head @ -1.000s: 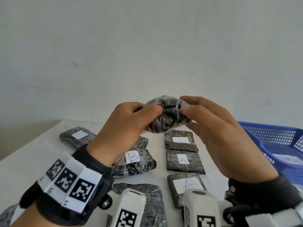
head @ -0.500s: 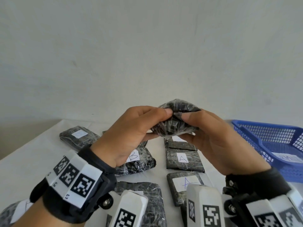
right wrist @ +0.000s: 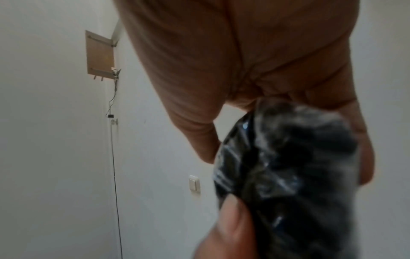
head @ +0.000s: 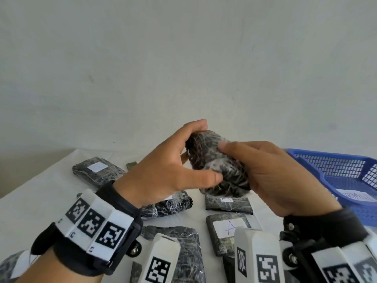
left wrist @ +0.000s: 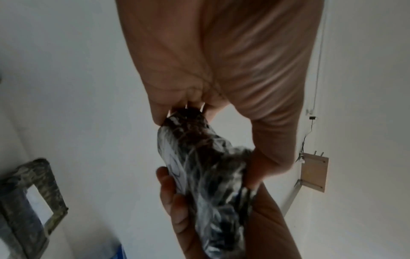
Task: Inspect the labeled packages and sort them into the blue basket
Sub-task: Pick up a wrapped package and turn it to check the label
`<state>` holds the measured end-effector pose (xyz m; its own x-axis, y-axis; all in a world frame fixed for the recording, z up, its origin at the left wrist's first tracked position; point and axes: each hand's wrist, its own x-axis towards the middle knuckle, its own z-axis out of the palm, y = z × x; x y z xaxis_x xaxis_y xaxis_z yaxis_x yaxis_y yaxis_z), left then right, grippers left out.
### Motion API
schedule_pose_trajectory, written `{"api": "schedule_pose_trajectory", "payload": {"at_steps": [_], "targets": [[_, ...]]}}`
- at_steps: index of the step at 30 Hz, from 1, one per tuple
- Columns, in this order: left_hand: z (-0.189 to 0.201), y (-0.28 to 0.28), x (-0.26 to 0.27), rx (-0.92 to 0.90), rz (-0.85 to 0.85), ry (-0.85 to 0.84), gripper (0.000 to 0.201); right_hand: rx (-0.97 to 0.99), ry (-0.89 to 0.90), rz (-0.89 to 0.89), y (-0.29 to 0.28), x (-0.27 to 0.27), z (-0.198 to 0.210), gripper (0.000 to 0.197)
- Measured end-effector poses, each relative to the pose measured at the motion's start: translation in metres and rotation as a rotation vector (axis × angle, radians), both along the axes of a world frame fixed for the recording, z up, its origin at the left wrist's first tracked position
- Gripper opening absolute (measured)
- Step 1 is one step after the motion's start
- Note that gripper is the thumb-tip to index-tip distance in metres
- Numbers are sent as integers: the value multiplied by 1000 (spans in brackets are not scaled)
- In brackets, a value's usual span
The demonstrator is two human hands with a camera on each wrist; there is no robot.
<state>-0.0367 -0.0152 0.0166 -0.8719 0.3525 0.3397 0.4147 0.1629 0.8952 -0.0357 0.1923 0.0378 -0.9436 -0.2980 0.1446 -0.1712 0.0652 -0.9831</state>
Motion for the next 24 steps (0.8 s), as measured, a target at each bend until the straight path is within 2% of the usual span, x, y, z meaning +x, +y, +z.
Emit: {"api": "schedule_pose_trajectory", "payload": {"at_steps": [2,4,5,7,9,11,13,15,17,19,21,24], "targets": [[2,1,1,20,-3,-37,115,-68,34,-59,1,-3,-3,31],[4,3,-1,124,60,-88,107,-82,120,-113,0,-5,-5,27],[5,2,-1,157,85,-120,97,-82,158,-122,-1,-6,-6,34],[7,4,0,165,69,-165,65,-73,225,-118,-2,-8,-9,52],[8,7,1,165,61,-136,45,-35,256,-71,-2,-8,-9,58],[8,7,2,198,94,-60,47,10,224,-7,0,-5,-6,51],[8,8,1,190,93,10,49,-27,135,31,2,-1,-2,37],[6,9,1,120,81,72,50,-75,67,37,0,2,0,34],[4,9,-1,43,80,102,52,-73,71,6,-3,2,0,35],[3,9,0,32,35,18,53,-92,97,-30,-6,1,-1,35],[3,9,2,111,-51,-133,53,-92,125,-53,-9,1,-2,30],[4,11,3,221,-10,-176,48,-86,177,-82,-15,6,-2,23]]}}
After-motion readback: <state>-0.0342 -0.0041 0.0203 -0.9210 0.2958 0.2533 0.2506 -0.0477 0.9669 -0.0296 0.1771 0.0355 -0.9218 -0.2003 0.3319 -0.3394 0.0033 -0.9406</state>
